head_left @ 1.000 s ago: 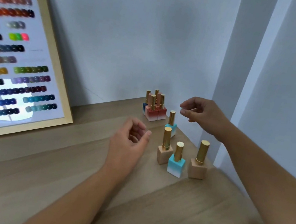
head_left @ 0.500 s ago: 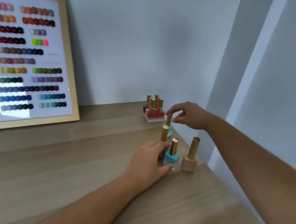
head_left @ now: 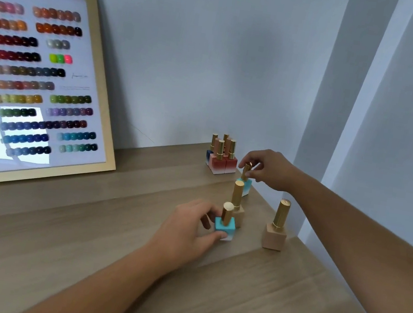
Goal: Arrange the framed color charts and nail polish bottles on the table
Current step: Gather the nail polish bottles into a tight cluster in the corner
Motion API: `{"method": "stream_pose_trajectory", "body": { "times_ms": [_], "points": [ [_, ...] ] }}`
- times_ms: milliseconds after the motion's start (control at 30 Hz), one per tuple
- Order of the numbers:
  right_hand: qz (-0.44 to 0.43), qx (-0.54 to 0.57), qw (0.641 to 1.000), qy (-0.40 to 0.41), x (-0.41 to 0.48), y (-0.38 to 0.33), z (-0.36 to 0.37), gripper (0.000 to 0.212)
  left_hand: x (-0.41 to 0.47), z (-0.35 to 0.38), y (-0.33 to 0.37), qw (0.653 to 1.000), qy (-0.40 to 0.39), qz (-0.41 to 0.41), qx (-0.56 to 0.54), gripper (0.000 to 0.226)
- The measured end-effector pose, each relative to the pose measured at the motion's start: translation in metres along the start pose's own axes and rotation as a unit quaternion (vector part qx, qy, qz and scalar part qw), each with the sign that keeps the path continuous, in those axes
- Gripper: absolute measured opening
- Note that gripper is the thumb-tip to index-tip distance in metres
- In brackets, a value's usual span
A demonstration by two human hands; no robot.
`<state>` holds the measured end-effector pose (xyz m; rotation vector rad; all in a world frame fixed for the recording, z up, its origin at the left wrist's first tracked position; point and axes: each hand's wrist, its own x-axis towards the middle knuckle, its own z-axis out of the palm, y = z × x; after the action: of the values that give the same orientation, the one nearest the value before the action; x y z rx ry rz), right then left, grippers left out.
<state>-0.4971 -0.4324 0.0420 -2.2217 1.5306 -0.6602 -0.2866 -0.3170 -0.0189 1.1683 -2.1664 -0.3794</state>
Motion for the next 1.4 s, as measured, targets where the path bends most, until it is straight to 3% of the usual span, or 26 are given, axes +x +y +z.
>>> {"method": "stream_pose_trajectory", "body": {
  "times_ms": [433, 667, 900, 1100, 1400],
  "points": [
    [0.006, 0.020, 0.996, 0.088, 0.028, 0.019, 0.016, 0.021, 0.078, -0.006, -0.043, 0.989, 0.100, -0.110, -0.015, 0.028],
    [0.057, 0.083, 0.990, 0.096, 0.030, 0.034, 0.036, 0.048, 0.123, 0.021, -0.060, 0.980, 0.092, -0.170, -0.042, 0.030],
    [0.062, 0.159, 0.979, 0.115, 0.030, 0.049, 0.055, 0.034, 0.135, 0.037, -0.068, 0.975, 0.111, -0.185, -0.056, 0.030],
    [0.064, 0.139, 0.979, 0.137, 0.038, 0.052, 0.065, 0.029, 0.140, 0.040, -0.069, 0.970, 0.135, -0.192, -0.061, 0.030],
    [0.072, 0.117, 0.983, 0.122, 0.047, 0.048, 0.063, 0.048, 0.146, 0.044, -0.069, 0.958, 0.154, -0.233, -0.060, 0.053]
  ]
}}
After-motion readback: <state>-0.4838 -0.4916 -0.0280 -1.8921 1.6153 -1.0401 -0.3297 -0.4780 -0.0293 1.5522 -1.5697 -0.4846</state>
